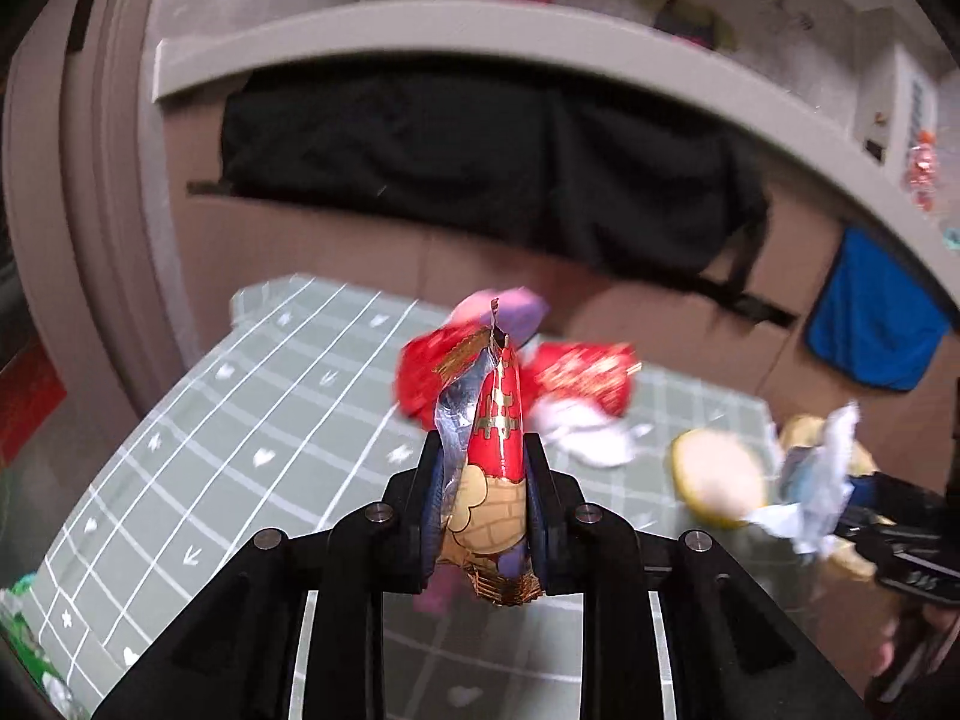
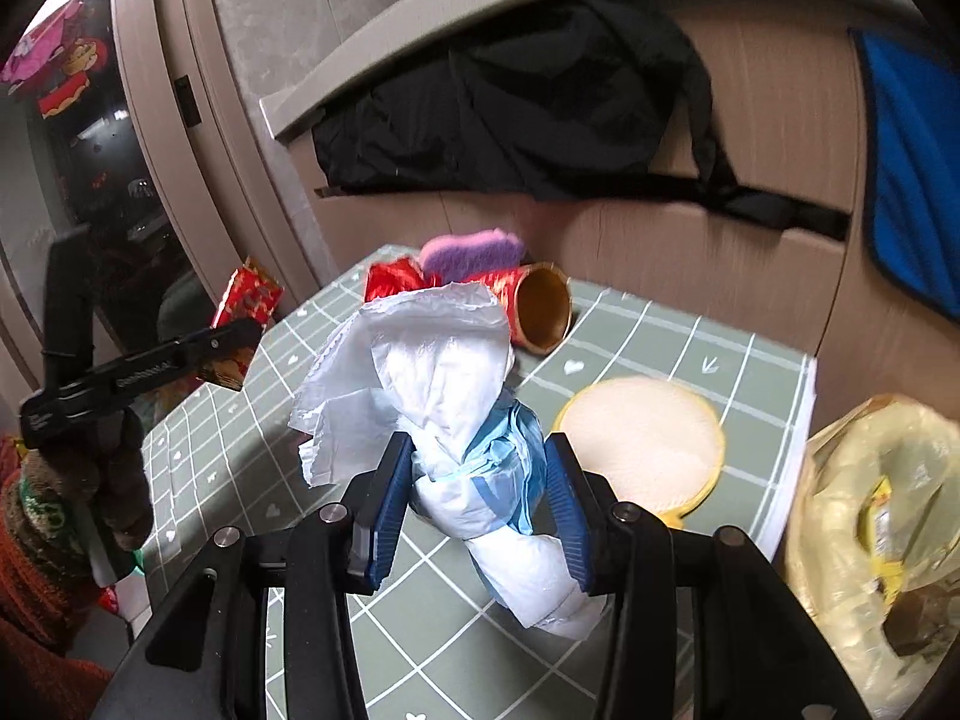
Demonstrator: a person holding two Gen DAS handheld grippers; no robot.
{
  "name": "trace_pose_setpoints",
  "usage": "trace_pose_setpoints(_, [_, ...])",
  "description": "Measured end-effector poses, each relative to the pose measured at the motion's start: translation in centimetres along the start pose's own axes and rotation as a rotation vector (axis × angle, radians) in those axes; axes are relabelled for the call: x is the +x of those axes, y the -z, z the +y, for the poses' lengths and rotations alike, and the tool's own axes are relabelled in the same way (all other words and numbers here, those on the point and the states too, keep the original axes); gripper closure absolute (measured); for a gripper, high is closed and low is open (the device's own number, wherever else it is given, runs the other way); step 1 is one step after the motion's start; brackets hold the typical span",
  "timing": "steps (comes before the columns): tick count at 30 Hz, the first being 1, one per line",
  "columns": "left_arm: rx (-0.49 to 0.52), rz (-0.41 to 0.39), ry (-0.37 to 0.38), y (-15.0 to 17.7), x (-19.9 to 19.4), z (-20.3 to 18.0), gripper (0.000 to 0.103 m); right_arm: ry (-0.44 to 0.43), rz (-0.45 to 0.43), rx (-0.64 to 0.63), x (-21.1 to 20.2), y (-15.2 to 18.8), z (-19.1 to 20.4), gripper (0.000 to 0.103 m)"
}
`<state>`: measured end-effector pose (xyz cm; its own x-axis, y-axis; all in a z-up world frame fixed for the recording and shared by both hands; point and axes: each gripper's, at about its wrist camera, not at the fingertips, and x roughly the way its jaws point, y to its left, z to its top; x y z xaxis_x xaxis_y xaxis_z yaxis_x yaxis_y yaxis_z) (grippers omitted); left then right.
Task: Collect trash
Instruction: 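Lift the red wrapper and white-blue bag and carry both over the bin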
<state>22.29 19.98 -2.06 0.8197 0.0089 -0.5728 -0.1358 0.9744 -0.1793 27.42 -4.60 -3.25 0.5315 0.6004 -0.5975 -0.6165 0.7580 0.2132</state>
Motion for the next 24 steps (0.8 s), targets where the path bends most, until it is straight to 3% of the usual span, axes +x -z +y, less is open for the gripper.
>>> trace_pose_setpoints(16, [0.156, -0.164, 0.228, -4.8, -3.9, -13.5, 0.079, 0.159, -0.214, -0.007, -10.3, -4.1, -3.8, 0.062])
trace_pose_setpoints(24, [0.218, -0.185, 0.324, -5.3, -3.8, -20.2, 0.079, 0.269, -0.279, 0.014, -15.5, -4.3, -7.5, 0.062])
